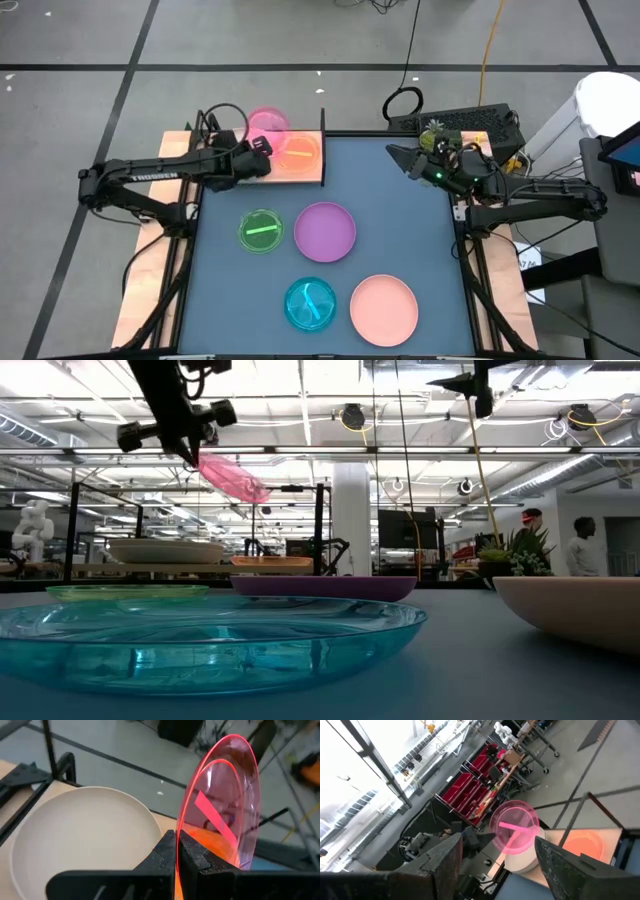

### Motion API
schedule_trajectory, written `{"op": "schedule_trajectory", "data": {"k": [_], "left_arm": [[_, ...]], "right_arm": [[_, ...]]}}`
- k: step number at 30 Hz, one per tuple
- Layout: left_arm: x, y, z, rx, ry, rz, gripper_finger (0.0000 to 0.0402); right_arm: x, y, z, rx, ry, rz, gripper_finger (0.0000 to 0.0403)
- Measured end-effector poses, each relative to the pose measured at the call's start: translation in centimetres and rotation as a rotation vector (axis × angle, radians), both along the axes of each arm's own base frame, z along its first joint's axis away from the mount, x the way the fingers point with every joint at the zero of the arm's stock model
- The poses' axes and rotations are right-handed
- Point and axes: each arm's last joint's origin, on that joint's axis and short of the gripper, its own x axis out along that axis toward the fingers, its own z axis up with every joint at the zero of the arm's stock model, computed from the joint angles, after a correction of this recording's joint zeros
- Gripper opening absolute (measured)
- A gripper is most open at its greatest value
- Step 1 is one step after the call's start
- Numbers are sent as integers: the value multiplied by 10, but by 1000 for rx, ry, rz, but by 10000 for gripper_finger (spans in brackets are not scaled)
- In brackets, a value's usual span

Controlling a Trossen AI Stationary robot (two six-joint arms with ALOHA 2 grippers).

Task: Place and stack plates onto a shelf
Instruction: Stack the pink plate on top of the orange plate on the shelf

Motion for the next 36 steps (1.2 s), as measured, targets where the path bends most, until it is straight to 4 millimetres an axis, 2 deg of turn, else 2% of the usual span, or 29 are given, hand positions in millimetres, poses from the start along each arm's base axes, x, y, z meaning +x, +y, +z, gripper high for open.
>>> {"op": "schedule_trajectory", "data": {"k": [6, 12, 17, 23, 28, 36], "left_arm": [[23, 29, -4, -18, 49, -187, 3], [26, 52, -9, -66, 49, -242, 3], [21, 62, -9, -72, 78, -252, 3], [28, 71, -24, -160, 136, -367, 3], [35, 77, -36, -190, 147, -381, 3], [37, 79, -38, -189, 105, -353, 4]], "right_arm": [[0, 0, 0, 9, -14, 2, 228], [0, 1, 3, 2, -47, 55, 228], [1, 4, 5, -10, -62, 161, 228], [1, 4, 4, -9, -61, 147, 228], [1, 3, 4, 6, -68, 130, 228], [1, 3, 4, 19, -75, 132, 228]]}}
